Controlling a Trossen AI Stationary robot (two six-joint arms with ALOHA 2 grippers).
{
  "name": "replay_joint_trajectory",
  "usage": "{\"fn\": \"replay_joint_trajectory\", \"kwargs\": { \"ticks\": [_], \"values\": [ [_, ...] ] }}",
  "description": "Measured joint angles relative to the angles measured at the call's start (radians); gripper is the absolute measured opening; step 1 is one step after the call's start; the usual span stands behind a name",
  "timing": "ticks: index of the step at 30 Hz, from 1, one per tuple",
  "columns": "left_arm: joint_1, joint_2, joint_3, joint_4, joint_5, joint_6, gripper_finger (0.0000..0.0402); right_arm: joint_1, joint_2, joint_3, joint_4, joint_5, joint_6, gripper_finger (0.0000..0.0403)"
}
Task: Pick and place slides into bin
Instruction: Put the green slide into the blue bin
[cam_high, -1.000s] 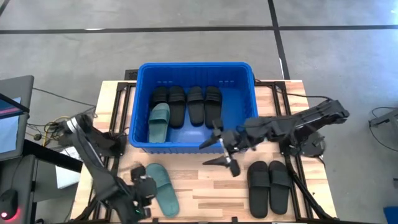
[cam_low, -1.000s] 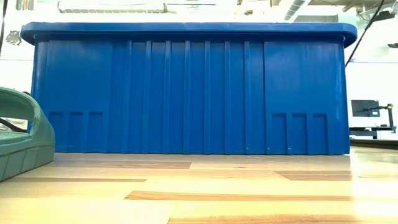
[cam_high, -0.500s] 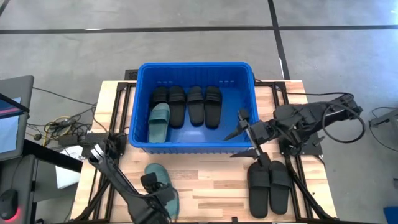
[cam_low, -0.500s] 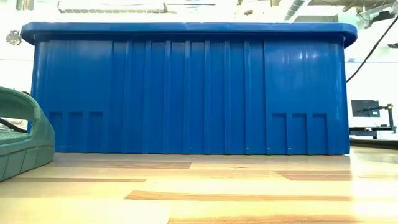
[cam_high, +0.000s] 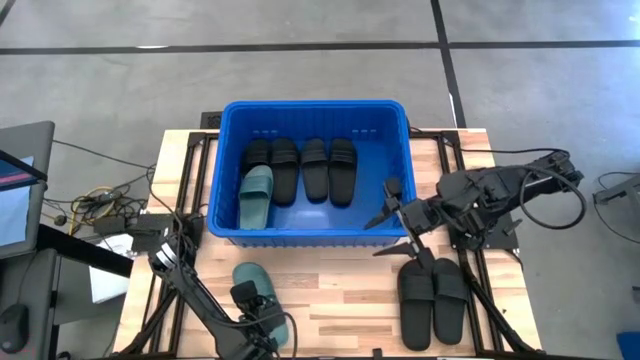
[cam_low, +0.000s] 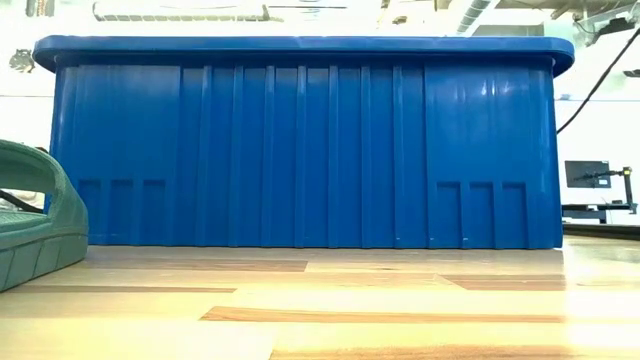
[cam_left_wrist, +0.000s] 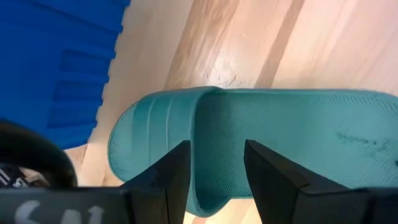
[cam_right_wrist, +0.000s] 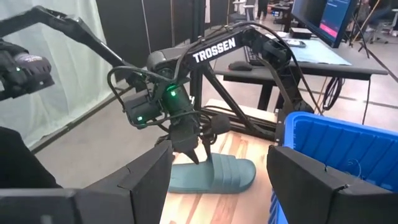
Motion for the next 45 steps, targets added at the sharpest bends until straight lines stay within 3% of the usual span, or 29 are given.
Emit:
{"fn": "replay_joint_trajectory", "kwargs": {
  "ticks": [16,30,39,45],
  "values": [
    [-0.028,-0.008,0.000,0.000,0.038,-0.006,0.0139,-0.015,0.000,0.000,-0.004,-0.001,-0.034,0.0249],
    [-0.053,-0.070,-0.001,0.000,-0.053,0.018,0.0139,-0.015,0.000,0.000,-0.039,-0.001,-0.026,0.0249],
    [-0.062,-0.084,-0.132,-0.001,0.026,-0.049,0.0139,-0.015,0.000,0.000,-0.042,-0.001,-0.052,0.0249],
    [-0.053,-0.085,-0.132,0.001,-0.025,-0.045,0.0139,-0.016,0.000,0.000,-0.042,-0.001,-0.055,0.0249]
  ]
}}
